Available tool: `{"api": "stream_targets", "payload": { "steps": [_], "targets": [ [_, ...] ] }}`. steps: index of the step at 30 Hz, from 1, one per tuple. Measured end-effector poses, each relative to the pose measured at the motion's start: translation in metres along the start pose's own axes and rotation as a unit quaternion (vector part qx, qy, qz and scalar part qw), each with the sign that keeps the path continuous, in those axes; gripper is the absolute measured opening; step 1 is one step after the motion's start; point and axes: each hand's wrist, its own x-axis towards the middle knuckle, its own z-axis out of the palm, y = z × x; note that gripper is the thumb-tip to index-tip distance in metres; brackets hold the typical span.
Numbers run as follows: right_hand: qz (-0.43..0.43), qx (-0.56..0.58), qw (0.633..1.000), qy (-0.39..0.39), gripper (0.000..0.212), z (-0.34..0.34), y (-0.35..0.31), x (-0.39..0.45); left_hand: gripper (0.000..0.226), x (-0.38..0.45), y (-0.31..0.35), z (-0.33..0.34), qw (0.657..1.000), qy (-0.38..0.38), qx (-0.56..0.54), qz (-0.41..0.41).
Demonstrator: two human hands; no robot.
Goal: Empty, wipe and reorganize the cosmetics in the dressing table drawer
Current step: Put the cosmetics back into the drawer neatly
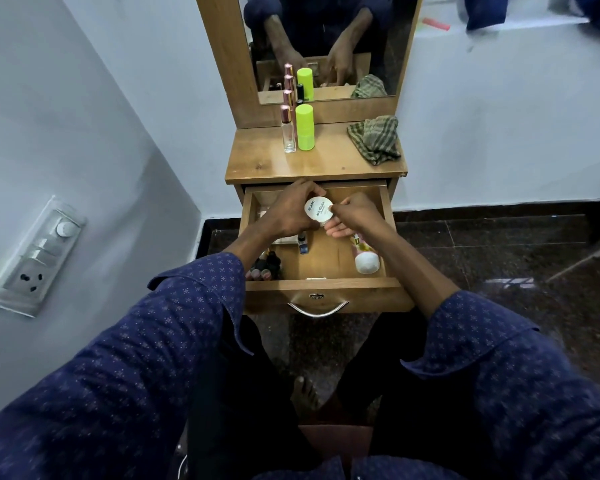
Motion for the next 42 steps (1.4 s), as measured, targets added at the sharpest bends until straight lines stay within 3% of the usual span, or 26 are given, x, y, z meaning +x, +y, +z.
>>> {"api": "stream_targets", "payload": {
  "steps": [8,12,20,36,42],
  "targets": [
    [0.070,0.002,0.998,0.003,0.025,0.022,0.019,0.012,0.055,0.023,0.002,0.020,0.995,-0.080,0.059,0.026],
    [0.066,-0.010,0.998,0.002,0.008,0.021,0.021,0.010,0.054,0.031,0.005,0.021,0.992,-0.108,0.065,0.026],
    [0.047,-0.032,0.998,-0.040,0.024,0.015,0.027,0.017,0.059,0.036,0.003,0.019,0.987,-0.138,0.081,0.013],
    [0.035,-0.098,0.993,-0.049,0.021,0.008,0.019,0.010,0.051,0.024,-0.004,0.026,0.996,-0.082,0.046,-0.007],
    [-0.086,-0.148,0.983,0.067,0.019,-0.011,-0.011,-0.002,0.034,0.017,0.005,0.013,1.000,-0.019,0.011,-0.003]
  ]
}}
